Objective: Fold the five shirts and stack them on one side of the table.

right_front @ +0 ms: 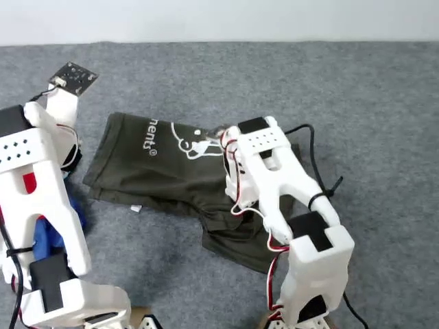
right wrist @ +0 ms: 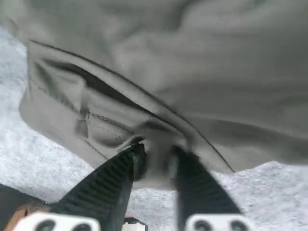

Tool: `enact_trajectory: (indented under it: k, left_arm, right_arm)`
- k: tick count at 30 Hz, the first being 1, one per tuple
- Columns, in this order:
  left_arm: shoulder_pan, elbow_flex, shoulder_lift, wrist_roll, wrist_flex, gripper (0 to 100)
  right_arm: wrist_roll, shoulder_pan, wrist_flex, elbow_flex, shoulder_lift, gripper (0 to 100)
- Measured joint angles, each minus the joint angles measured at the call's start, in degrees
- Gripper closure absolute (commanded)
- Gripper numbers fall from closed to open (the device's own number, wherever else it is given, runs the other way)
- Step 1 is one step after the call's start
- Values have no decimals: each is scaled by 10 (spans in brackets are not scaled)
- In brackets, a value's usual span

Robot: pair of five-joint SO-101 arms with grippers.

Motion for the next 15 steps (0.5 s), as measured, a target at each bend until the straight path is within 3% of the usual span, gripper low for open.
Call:
enact_trajectory:
  k: [7,15]
  left_arm:
    - [0,0,0,0,0,994]
    - [0,0,-1,0,0,994]
  right_arm:
    - [29,-2,76,0,1,987]
    - [40,-3,81,57,-66,987]
